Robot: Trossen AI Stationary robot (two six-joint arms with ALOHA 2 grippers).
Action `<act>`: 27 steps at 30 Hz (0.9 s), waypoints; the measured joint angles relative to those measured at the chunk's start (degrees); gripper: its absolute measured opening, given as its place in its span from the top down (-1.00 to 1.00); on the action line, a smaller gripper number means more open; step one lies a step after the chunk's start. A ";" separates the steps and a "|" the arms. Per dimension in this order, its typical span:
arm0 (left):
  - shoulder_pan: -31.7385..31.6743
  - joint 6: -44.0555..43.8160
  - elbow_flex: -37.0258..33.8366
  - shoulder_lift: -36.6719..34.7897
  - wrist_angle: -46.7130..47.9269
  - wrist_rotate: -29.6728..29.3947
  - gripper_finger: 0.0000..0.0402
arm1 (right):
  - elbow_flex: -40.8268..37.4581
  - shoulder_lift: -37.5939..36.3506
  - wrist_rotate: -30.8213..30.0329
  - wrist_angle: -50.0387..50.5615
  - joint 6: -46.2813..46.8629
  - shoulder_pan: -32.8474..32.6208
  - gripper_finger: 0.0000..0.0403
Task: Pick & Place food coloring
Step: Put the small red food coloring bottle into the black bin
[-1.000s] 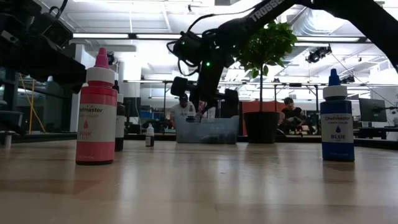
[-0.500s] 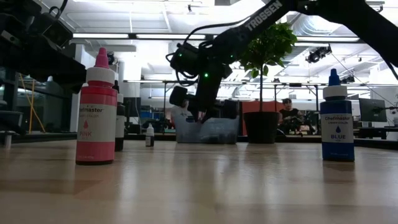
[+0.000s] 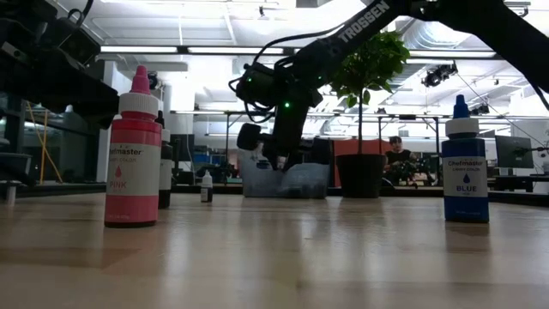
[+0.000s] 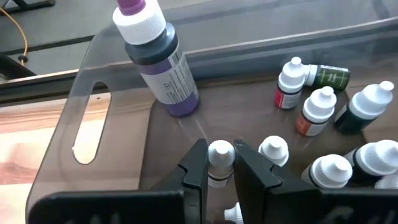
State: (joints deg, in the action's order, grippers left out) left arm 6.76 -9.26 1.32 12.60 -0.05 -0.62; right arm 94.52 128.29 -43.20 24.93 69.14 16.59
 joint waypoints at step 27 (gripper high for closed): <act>0.01 -0.02 0.00 0.00 0.00 0.00 0.19 | 0.05 1.62 1.12 -0.98 -1.14 0.21 0.52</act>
State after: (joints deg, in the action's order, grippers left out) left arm 6.78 -9.28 1.32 12.60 -0.05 -0.62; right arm 94.57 129.91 -42.07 23.95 68.01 16.80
